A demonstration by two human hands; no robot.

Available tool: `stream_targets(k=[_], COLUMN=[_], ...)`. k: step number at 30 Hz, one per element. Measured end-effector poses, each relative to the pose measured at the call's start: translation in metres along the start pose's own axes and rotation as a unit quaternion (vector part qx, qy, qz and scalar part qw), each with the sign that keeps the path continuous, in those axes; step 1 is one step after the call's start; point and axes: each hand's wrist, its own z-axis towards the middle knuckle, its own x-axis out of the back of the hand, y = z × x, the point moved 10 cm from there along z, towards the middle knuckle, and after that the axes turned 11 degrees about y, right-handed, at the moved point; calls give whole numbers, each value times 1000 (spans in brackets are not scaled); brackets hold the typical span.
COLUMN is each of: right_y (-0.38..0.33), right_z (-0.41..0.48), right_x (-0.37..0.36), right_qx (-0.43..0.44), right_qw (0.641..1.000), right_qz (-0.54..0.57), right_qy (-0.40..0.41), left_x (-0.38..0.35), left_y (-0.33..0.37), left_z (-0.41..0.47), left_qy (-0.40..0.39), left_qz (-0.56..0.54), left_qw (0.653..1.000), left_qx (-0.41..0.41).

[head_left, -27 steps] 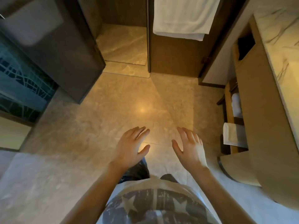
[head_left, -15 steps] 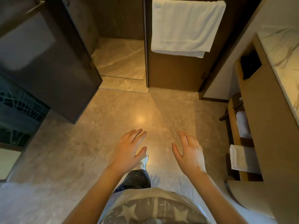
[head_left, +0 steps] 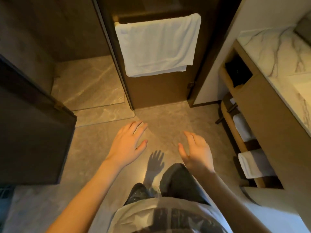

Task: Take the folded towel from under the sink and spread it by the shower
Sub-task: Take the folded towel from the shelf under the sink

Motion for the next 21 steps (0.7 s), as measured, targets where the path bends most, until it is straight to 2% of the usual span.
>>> stream_targets(k=[8, 13, 21], right_y=[32, 59, 108], right_z=[87, 142, 181], right_x=[-7, 6, 50], right_qx=[-62, -98, -180], right_qw=[997, 993, 971], right_qz=[-6, -7, -32], right_qy=[36, 62, 152], left_x=[-41, -40, -48], left_y=[5, 15, 77], left_z=[102, 178, 280], left_qy=[-36, -27, -46], left_qz=[-34, -49, -82], left_qw=[998, 997, 975], left_qx=[-38, -57, -200])
